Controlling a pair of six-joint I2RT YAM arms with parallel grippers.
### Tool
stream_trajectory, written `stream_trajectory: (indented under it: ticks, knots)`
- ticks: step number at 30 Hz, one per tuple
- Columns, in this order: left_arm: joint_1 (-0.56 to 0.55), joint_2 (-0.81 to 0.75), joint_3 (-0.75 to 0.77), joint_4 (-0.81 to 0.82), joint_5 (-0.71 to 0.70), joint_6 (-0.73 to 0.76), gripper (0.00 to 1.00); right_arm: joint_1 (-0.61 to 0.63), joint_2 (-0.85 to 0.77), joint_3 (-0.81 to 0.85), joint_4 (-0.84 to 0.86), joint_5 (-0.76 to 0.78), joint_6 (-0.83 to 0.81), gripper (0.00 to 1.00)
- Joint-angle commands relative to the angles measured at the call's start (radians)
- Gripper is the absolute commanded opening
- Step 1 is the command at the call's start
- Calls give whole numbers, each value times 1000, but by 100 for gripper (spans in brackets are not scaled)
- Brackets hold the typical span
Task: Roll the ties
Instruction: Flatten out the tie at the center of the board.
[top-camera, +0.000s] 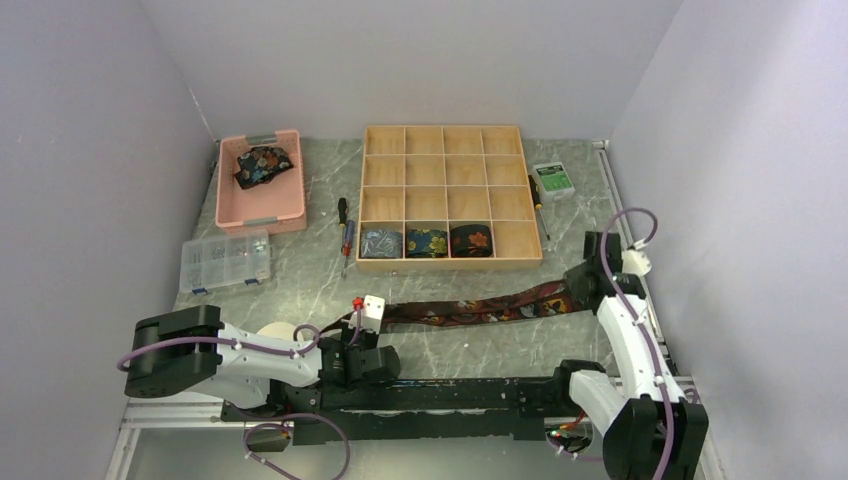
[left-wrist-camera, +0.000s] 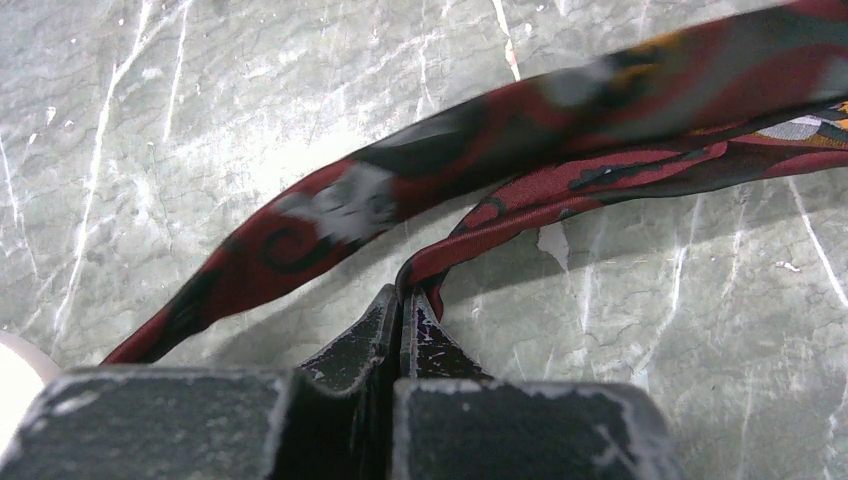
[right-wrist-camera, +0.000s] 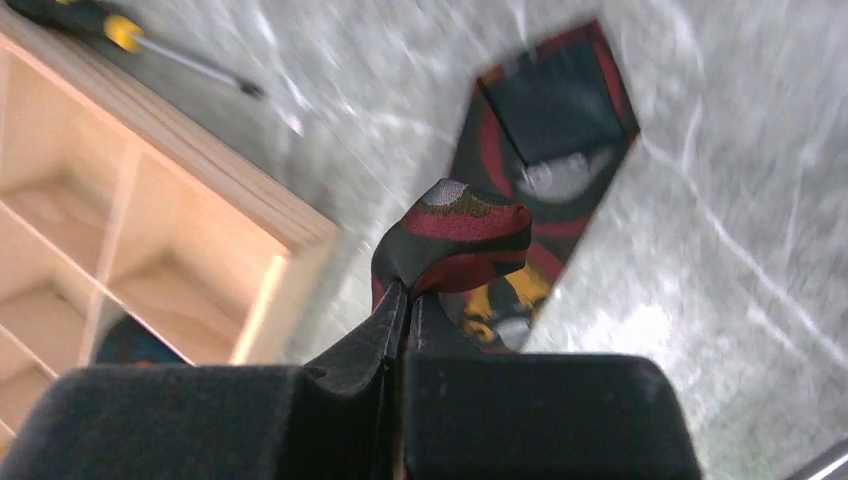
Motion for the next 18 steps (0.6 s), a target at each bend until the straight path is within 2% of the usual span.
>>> stream_trajectory:
  ticks: [1,7,14,18]
  knots:
    - [-8,14,7,-35,-12,-37,3,-23,32,115,68,159,-124,0]
    - [-7,5,-1,-34,-15,-54,3,-161,154,88,168,102,-198,0]
    - [-9,-8,19,-102,-41,-108,3,-224,83,-54,200,166,-179,0]
    - [-8,-13,45,-171,-63,-156,3,-260,128,-45,166,223,-162,0]
